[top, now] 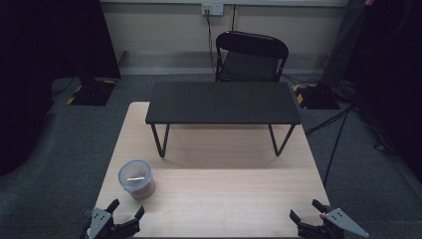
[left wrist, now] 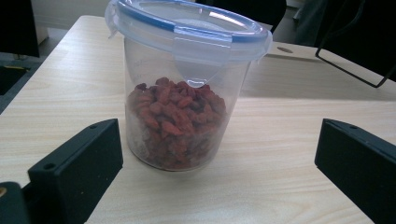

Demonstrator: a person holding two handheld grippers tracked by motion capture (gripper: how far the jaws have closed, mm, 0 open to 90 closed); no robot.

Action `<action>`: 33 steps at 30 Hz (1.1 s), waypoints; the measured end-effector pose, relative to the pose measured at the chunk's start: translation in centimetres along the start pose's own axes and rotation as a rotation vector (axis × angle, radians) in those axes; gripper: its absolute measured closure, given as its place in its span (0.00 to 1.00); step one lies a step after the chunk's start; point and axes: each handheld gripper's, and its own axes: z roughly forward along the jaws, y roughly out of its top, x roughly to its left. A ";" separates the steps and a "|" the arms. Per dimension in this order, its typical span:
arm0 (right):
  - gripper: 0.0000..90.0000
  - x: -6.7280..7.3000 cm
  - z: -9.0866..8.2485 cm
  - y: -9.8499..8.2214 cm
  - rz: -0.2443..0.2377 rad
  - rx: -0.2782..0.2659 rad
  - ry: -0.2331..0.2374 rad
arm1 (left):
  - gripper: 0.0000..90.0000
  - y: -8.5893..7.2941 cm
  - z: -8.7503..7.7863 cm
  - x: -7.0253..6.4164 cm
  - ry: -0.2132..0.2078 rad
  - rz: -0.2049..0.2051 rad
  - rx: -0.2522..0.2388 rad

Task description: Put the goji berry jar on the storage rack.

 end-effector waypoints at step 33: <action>0.03 -0.4 0.1 0.0 0.019 0.002 0.003 | 0.01 -0.9 1.1 -0.4 0.022 0.015 -0.014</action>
